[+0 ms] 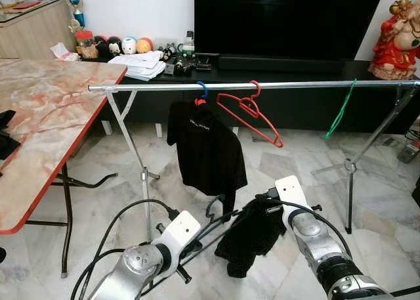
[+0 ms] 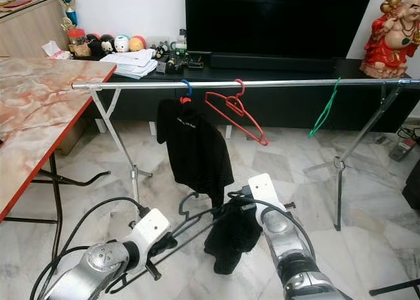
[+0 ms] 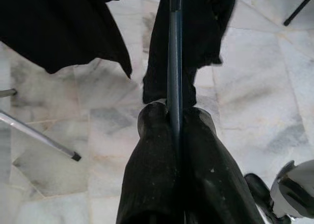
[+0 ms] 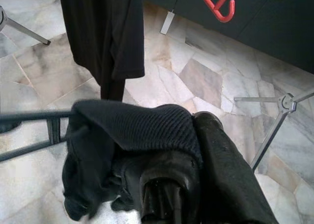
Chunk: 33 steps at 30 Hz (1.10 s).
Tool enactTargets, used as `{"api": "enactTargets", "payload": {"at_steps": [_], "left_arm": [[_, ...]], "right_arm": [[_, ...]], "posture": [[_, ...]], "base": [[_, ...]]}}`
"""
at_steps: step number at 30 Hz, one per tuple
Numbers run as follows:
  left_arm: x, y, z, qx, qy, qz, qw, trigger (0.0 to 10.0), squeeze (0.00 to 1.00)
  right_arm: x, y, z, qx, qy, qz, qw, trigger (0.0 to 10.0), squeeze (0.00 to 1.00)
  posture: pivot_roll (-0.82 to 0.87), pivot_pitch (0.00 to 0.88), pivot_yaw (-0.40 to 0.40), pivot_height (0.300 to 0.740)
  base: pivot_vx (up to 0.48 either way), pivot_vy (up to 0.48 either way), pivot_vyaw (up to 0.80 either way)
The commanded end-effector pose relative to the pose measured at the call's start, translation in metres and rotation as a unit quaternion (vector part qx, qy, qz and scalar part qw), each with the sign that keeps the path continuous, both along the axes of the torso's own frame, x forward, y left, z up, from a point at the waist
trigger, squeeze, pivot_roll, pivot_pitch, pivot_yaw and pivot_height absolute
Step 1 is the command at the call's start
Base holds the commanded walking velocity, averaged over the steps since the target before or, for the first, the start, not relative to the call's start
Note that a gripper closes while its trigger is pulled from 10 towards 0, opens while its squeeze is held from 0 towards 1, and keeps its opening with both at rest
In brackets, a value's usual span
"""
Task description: Hang hanger
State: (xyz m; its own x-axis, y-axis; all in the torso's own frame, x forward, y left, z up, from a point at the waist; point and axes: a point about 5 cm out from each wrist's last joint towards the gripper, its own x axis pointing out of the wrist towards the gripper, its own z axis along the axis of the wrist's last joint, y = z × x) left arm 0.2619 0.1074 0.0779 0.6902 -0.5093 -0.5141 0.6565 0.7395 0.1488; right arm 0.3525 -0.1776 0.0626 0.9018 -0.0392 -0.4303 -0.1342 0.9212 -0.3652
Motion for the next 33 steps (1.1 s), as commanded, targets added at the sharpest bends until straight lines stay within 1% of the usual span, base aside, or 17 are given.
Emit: {"api": "enactTargets", "payload": {"at_steps": [1, 3, 5, 9, 10, 11, 12, 14, 15, 20, 28, 30, 33], "left_arm": [[0.005, -0.001, 0.005, -0.008, -0.013, 0.006, 1.0, 10.0, 0.0], [0.005, -0.003, 0.007, -0.021, -0.015, 0.004, 1.0, 10.0, 0.0], [0.004, -0.008, 0.008, -0.032, -0.016, -0.01, 0.999, 10.0, 0.0], [-0.002, -0.018, 0.011, -0.054, -0.009, -0.048, 0.997, 10.0, 0.0], [-0.004, -0.02, 0.011, -0.06, -0.005, -0.058, 0.997, 10.0, 0.0], [-0.011, -0.025, 0.011, -0.071, 0.006, -0.088, 0.994, 10.0, 0.0], [-0.014, -0.027, 0.011, -0.073, 0.011, -0.103, 0.992, 10.0, 0.0], [-0.018, -0.029, 0.011, -0.077, 0.019, -0.121, 0.989, 10.0, 0.0], [-0.023, -0.029, 0.01, -0.078, 0.028, -0.134, 0.988, 10.0, 0.0], [-0.027, -0.028, 0.01, -0.075, 0.038, -0.157, 0.984, 10.0, 0.0], [-0.027, -0.028, 0.012, -0.078, 0.035, -0.175, 0.981, 10.0, 0.0], [-0.024, -0.027, 0.011, -0.071, 0.031, -0.166, 0.983, 10.0, 0.0], [-0.013, -0.025, 0.007, -0.044, 0.014, -0.122, 0.991, 10.0, 0.0]], "right_arm": [[0.007, 0.005, 0.01, 0.009, -0.015, 0.01, 1.0, 10.0, 0.0], [0.007, 0.009, 0.011, 0.016, -0.016, 0.016, 1.0, 10.0, 0.0], [0.007, 0.012, 0.011, 0.018, -0.015, 0.023, 0.999, 10.0, 0.0], [0.007, 0.015, 0.01, 0.022, -0.014, 0.026, 0.999, 10.0, 0.0], [0.007, 0.016, 0.01, 0.023, -0.014, 0.027, 0.999, 10.0, 0.0], [0.007, 0.018, 0.01, 0.024, -0.014, 0.033, 0.999, 10.0, 0.0], [0.008, 0.018, 0.01, 0.024, -0.014, 0.034, 0.999, 10.0, 0.0], [0.008, 0.017, 0.011, 0.023, -0.014, 0.033, 0.999, 10.0, 0.0], [0.009, 0.014, 0.012, 0.016, -0.016, 0.026, 0.999, 10.0, 0.0], [0.01, 0.007, 0.015, 0.008, -0.021, 0.016, 1.0, 10.0, 0.0], [0.012, 0.007, 0.019, 0.005, -0.03, 0.018, 0.999, 10.0, 0.0], [0.012, 0.009, 0.02, 0.013, -0.03, 0.02, 0.999, 10.0, 0.0], [0.013, 0.019, 0.021, 0.038, -0.033, 0.025, 0.998, 10.0, 0.0]], "posture": [[0.06, 0.0, -0.036, 0.74], [0.06, 0.0, -0.036, 0.74], [0.06, 0.0, -0.035, 0.74], [0.06, 0.0, -0.037, 0.74], [0.06, 0.0, -0.037, 0.74], [0.06, 0.0, -0.039, 0.74], [0.06, 0.0, -0.039, 0.74], [0.06, 0.0, -0.039, 0.74], [0.06, 0.0, -0.04, 0.74], [0.06, 0.0, -0.04, 0.74], [0.06, 0.0, -0.037, 0.74], [0.06, 0.0, -0.037, 0.74], [0.05, 0.0, -0.035, 0.74]], "base": [[0.0, 0.0, 0.0], [0.0, 0.0, 0.0], [0.0, 0.0, 0.0], [0.0, 0.0, 0.0], [0.0, 0.0, 0.0], [0.0, 0.0, 0.0], [0.0, 0.0, 0.0], [0.0, 0.0, 0.0], [0.0, 0.0, 0.0], [0.0, 0.0, 0.0], [0.0, 0.0, 0.0], [0.0, 0.0, 0.0], [0.0, 0.0, 0.0]]}}
